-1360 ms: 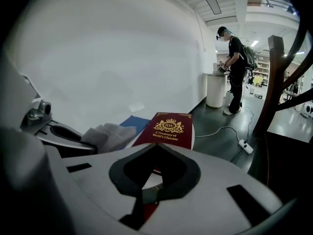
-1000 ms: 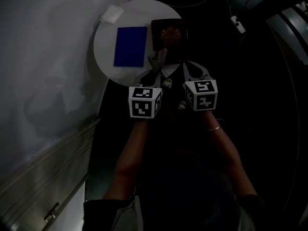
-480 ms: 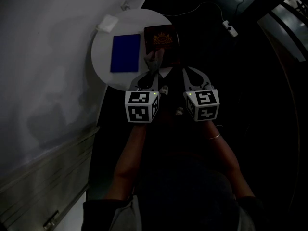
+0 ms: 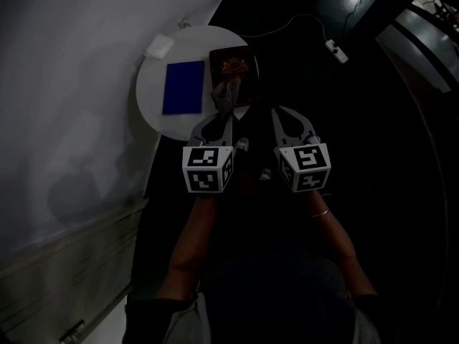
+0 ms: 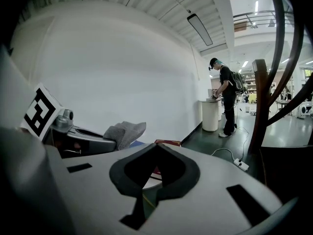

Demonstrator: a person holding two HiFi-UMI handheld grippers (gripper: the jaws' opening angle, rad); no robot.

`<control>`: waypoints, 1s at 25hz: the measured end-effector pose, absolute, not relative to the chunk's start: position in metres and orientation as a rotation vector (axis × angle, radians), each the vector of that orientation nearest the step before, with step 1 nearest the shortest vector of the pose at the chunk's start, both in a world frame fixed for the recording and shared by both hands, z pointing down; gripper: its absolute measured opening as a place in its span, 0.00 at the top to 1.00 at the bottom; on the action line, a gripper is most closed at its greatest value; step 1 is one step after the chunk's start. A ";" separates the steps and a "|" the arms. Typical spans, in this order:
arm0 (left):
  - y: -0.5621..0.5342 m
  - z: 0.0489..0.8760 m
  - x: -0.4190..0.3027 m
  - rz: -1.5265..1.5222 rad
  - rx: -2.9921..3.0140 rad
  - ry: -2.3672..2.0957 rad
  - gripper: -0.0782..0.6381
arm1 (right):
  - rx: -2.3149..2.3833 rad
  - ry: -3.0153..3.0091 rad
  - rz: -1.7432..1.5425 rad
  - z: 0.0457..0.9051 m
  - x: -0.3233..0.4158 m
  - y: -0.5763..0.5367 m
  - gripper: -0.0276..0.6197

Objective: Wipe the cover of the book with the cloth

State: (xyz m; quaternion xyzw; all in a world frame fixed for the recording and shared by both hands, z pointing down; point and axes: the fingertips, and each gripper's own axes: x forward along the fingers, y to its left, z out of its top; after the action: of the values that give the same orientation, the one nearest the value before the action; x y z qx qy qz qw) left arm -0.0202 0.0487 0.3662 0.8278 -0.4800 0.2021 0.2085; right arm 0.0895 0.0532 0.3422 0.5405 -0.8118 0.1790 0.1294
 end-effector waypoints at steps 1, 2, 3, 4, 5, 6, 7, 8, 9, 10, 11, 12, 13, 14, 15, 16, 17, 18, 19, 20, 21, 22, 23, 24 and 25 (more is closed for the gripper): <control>0.050 0.362 -0.020 0.554 2.311 -1.346 0.84 | 1.577 -2.369 0.511 0.338 0.091 0.055 0.91; 0.051 0.359 -0.020 0.545 2.318 -1.355 0.84 | 1.582 -2.378 0.507 0.335 0.092 0.057 0.91; 0.053 0.355 -0.020 0.537 2.323 -1.365 0.84 | 1.585 -2.386 0.511 0.331 0.092 0.060 0.91; 0.055 0.352 -0.021 0.529 2.327 -1.374 0.84 | 1.584 -2.395 0.522 0.328 0.092 0.063 0.91; 0.057 0.348 -0.021 0.520 2.332 -1.383 0.84 | 1.582 -2.402 0.532 0.325 0.092 0.067 0.91; 0.059 0.345 -0.021 0.512 2.337 -1.390 0.84 | 1.582 -2.408 0.533 0.323 0.092 0.070 0.91; 0.062 0.342 -0.020 0.503 2.342 -1.396 0.84 | 1.584 -2.414 0.524 0.321 0.094 0.072 0.91; 0.064 0.338 -0.020 0.495 2.346 -1.403 0.84 | 1.585 -2.419 0.511 0.318 0.095 0.075 0.91; 0.067 0.334 -0.020 0.488 2.351 -1.410 0.84 | 1.584 -2.424 0.499 0.316 0.097 0.077 0.91; 0.069 0.331 -0.019 0.481 2.355 -1.417 0.84 | 1.585 -2.429 0.486 0.313 0.098 0.079 0.91; 0.071 0.328 -0.019 0.475 2.359 -1.424 0.84 | 1.590 -2.436 0.469 0.311 0.100 0.081 0.91; 0.072 0.325 -0.019 0.469 2.363 -1.432 0.84 | 1.597 -2.443 0.453 0.309 0.102 0.081 0.91; 0.074 0.322 -0.019 0.463 2.366 -1.440 0.84 | 1.601 -2.451 0.440 0.306 0.103 0.082 0.91; 0.076 0.319 -0.019 0.457 2.368 -1.448 0.84 | 1.600 -2.457 0.427 0.304 0.103 0.083 0.91; 0.077 0.316 -0.020 0.450 2.371 -1.455 0.84 | 1.598 -2.463 0.415 0.301 0.104 0.084 0.91; 0.078 0.313 -0.021 0.443 2.374 -1.462 0.84 | 1.597 -2.469 0.406 0.299 0.104 0.084 0.91; 0.079 0.311 -0.022 0.436 2.380 -1.468 0.84 | 1.598 -2.476 0.401 0.297 0.104 0.085 0.91; 0.080 0.309 -0.023 0.429 2.386 -1.474 0.84 | 1.600 -2.483 0.402 0.295 0.104 0.086 0.91; 0.082 0.307 -0.024 0.422 2.392 -1.481 0.84 | 1.603 -2.489 0.407 0.293 0.104 0.086 0.91; 0.083 0.304 -0.025 0.414 2.398 -1.488 0.84 | 1.606 -2.496 0.411 0.291 0.104 0.087 0.91; 0.084 0.302 -0.026 0.406 2.403 -1.496 0.84 | 1.609 -2.504 0.409 0.288 0.105 0.088 0.91; 0.084 0.299 -0.027 0.396 2.406 -1.503 0.84 | 1.609 -2.509 0.400 0.285 0.105 0.088 0.91; 0.085 0.297 -0.028 0.387 2.407 -1.511 0.84 | 1.605 -2.511 0.388 0.283 0.105 0.088 0.91; 0.084 0.295 -0.029 0.380 2.408 -1.517 0.84 | 1.603 -2.512 0.375 0.282 0.106 0.088 0.91; 0.084 0.294 -0.030 0.375 2.409 -1.524 0.84 | 1.603 -2.512 0.367 0.281 0.107 0.088 0.91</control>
State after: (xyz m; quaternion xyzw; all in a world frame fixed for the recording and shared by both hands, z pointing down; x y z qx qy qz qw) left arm -0.0304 0.0842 0.2938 0.8305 -0.5254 0.1291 0.1327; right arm 0.1069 0.0879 0.2812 0.5326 -0.8347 0.1219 0.0694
